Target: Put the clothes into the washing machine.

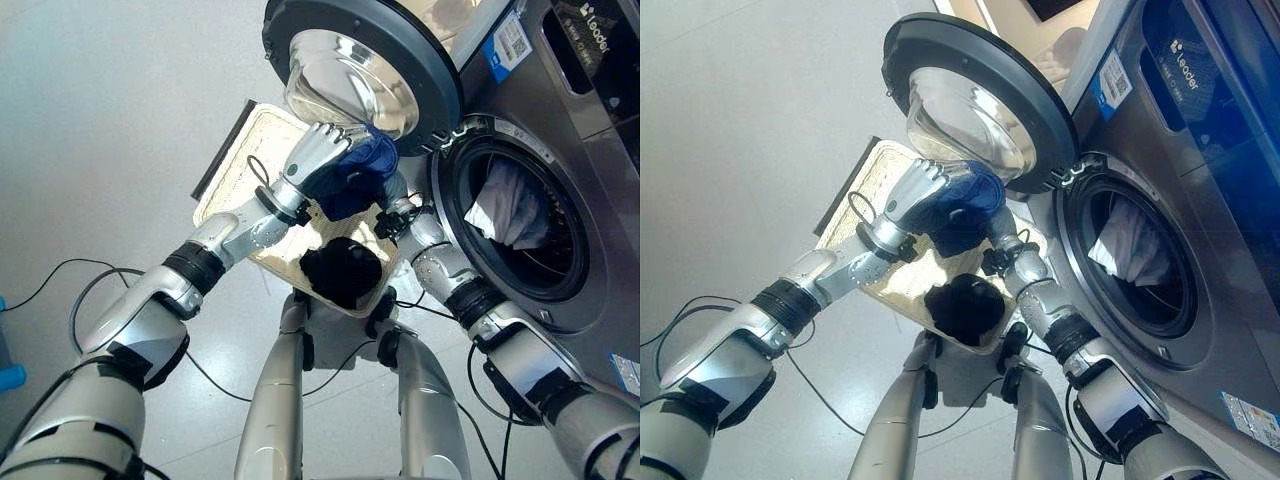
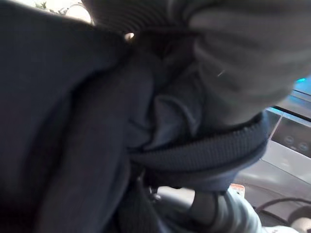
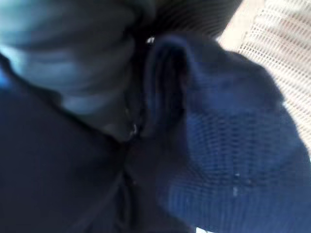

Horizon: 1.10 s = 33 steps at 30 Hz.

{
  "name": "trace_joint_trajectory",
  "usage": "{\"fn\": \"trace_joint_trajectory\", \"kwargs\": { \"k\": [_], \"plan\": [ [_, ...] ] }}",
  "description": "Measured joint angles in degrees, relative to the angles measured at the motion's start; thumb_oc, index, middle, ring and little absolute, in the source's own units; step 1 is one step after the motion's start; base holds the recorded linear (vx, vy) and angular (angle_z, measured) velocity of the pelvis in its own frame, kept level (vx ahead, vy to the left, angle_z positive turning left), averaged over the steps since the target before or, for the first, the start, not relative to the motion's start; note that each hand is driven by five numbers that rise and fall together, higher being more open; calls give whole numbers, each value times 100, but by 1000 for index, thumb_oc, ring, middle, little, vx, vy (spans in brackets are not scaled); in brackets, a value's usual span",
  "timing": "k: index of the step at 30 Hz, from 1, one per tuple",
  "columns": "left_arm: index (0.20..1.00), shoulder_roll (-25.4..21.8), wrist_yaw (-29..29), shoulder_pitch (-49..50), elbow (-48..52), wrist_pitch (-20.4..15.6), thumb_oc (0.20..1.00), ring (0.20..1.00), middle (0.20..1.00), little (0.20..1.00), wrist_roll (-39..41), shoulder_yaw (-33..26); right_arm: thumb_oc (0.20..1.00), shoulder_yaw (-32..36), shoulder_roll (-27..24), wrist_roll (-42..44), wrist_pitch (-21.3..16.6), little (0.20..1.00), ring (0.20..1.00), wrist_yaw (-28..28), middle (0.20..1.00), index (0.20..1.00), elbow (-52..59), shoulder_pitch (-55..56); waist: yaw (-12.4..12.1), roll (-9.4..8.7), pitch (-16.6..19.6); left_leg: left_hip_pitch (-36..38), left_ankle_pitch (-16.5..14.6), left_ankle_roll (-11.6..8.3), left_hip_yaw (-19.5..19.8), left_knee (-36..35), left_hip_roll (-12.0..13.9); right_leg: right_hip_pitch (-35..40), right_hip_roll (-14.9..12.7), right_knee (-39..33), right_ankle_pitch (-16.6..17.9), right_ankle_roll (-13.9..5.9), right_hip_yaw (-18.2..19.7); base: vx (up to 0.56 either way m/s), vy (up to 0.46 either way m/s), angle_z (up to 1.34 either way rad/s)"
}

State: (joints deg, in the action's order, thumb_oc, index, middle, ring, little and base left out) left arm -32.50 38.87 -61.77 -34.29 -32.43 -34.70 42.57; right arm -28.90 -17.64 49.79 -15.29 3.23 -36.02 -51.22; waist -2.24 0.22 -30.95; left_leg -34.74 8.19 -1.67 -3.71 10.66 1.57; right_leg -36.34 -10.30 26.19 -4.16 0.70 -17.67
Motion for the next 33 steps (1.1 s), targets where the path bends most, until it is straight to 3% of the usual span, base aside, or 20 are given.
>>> {"fn": "trace_joint_trajectory", "kwargs": {
  "k": [6, 7, 8, 9, 16, 27, 33],
  "plan": [
    [216, 26, 16, -180, -54, -4, 216, 216, 216, 216, -7, 118, 200, 6, 99, 529, -284, 200, 200, 18, 200, 200, -30, 55, 4, 0, 0, 2, -2, -3, -5, 6, 3, 0, 1, 4, -2, 3, 0, 0, 0, 0],
    [379, 51, 34, -213, -59, -8, 379, 379, 379, 379, -7, 117, 200, 24, 148, 657, -386, 200, 200, 35, 200, 200, -31, 69, 4, 0, 0, 2, -1, -2, -7, 5, 2, 0, 1, 5, -2, 4, 1, 0, 0, 0],
    [871, 55, 45, -225, -60, -22, 871, 871, 871, 871, -6, 119, 200, 31, 170, 738, -445, 200, 200, 61, 200, 200, -42, 78, 10, 0, 0, 3, -4, -3, -8, 8, 3, -2, 1, 4, -2, 3, 4, 0, 0, 0],
    [1000, 54, 46, -225, -60, -44, 1000, 1000, 1000, 1000, -6, 119, 200, 55, 195, 850, -483, 200, 200, 100, 200, 200, -67, 83, 7, 0, 0, 5, -4, -4, -12, 5, 5, -2, 2, 2, -2, 4, 8, 0, 0, 0],
    [1000, 89, 55, -82, -74, -102, 1000, 1000, 1000, 1000, -81, 373, 200, 594, 447, 2130, -1039, 200, 200, 465, 200, 200, -315, 103, 14, 0, 0, 9, -3, 0, -109, -8, 11, -60, 5, -12, 4, 2, 90, 3, 30, -5],
    [1000, 153, 160, 15, -120, -102, 1000, 1000, 1000, 1000, -230, 458, 200, 654, 626, 3451, -1385, 200, 200, 1213, 200, 200, -533, 135, 151, 1, 0, 6, -15, -13, -251, -41, 47, -155, 38, -27, 12, 11, 219, 0, 20, -6],
    [1000, 116, 309, 99, -396, -64, 1000, 1000, 1000, 1000, -228, 455, 200, 978, 621, 3753, -1603, 200, 200, 1297, 200, 200, -815, 168, 151, 3, 0, 12, -21, -21, -334, -45, 89, -198, 93, -50, 41, 35, 292, 2, 32, -7]
  ]
}}
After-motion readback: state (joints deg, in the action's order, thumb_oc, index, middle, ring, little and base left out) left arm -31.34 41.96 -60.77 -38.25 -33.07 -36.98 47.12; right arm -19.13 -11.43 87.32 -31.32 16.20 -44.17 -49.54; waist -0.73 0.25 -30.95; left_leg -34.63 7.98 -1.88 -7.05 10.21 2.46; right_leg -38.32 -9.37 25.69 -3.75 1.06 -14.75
